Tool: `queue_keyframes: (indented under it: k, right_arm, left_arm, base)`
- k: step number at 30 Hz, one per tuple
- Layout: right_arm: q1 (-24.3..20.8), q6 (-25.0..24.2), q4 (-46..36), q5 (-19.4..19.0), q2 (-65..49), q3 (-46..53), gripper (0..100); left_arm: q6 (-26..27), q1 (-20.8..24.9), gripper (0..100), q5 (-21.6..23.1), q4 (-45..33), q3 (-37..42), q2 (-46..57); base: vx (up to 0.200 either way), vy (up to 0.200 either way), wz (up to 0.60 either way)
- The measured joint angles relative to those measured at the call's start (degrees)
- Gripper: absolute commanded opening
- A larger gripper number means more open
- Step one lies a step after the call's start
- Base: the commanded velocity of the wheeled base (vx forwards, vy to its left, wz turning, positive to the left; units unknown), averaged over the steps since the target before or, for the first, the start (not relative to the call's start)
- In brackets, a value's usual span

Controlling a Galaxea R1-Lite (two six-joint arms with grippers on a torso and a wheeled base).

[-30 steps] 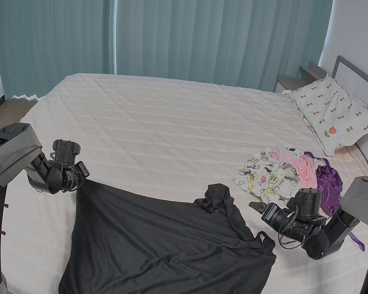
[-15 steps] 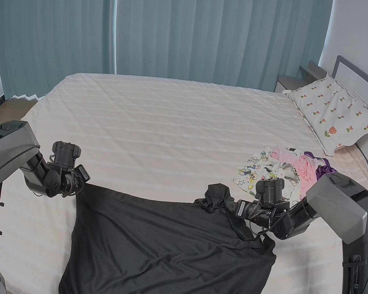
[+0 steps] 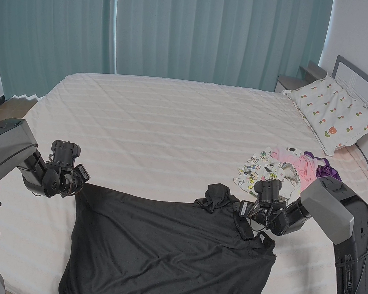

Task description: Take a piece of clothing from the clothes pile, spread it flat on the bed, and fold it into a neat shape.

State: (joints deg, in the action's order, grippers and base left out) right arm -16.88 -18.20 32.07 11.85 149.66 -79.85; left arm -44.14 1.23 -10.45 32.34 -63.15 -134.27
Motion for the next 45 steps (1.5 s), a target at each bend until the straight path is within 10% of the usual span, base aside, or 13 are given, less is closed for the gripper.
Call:
queue_keyframes:
  k: [18,31,45]
  right_arm:
    - [6.74,-7.55,-0.38,-0.17,-7.05,2.69,100]
    - [-3.82,-27.37,-6.79,-11.19,-10.36,2.4,100]
    - [-10.12,-31.1,-10.78,-12.53,-3.79,-6.18,100]
  left_arm:
    - [0.22,-0.11,0,0.0,0.0,-0.16,0.0]
    - [0.16,0.17,0,0.0,-0.02,0.55,0.09]
    - [-0.11,0.17,0,-0.02,0.22,2.79,0.94]
  base:
    - [0.0,0.0,0.0]
    - [0.0,0.0,0.0]
    - [0.0,0.0,0.0]
